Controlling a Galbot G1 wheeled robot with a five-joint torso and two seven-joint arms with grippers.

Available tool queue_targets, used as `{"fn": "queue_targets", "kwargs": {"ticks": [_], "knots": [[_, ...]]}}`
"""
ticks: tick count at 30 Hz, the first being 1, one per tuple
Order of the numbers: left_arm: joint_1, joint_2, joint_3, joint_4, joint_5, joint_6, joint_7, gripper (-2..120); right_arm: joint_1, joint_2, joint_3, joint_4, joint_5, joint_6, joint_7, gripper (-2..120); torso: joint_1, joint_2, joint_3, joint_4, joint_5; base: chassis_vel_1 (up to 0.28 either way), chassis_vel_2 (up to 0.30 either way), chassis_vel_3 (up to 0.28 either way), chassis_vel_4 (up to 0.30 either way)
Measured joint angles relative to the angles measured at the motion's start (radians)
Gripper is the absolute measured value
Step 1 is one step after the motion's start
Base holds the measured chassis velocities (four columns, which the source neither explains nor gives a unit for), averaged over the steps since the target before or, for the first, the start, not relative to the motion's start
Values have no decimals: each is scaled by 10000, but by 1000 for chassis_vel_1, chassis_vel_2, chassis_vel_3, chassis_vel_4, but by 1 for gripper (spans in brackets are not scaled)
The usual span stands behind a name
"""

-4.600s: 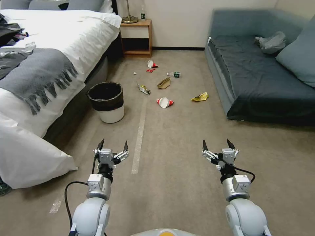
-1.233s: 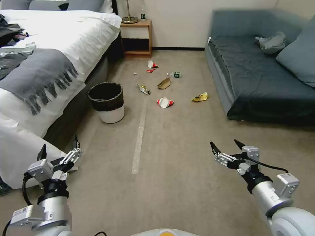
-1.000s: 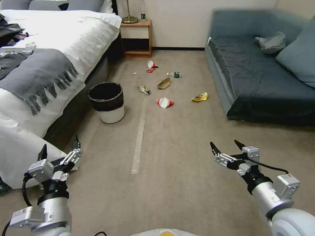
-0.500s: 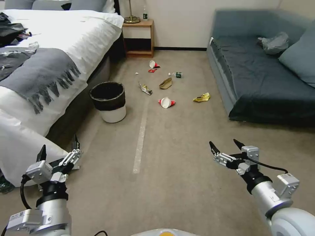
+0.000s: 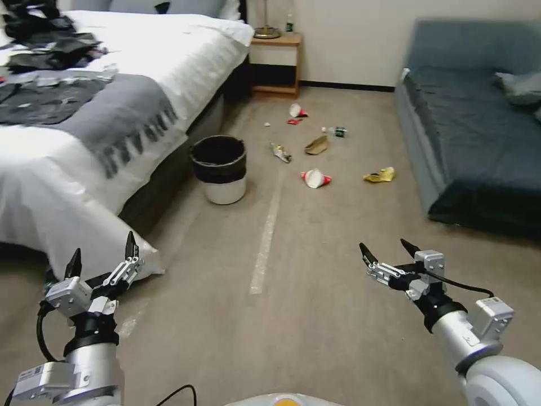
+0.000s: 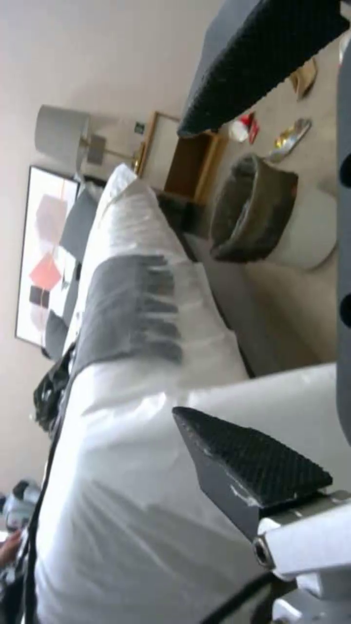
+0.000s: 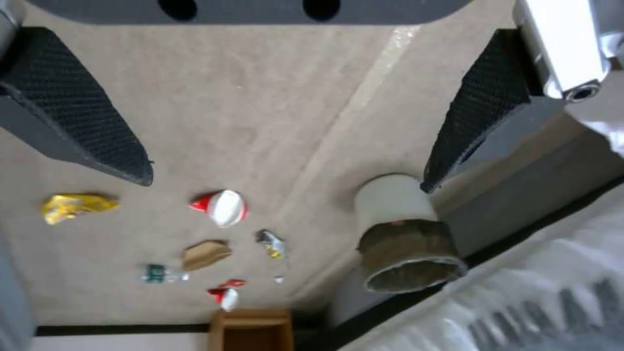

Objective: Pick up the trash can from the floor.

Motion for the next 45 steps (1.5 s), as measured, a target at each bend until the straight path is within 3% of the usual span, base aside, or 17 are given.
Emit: {"fn": "queue_targets", "kwargs": {"ticks": [17,45], "knots": [[213,106,78,-57,-133,-106,18,100,-244,347,-66,144,-185,158,-256,100,0,0,0,-4,0,0,0,0,0],[154,-62,161,-32,-185,-72,44,100,28,95,-80,-177,-181,522,-629,100,0,0,0,-4,0,0,0,0,0]]}}
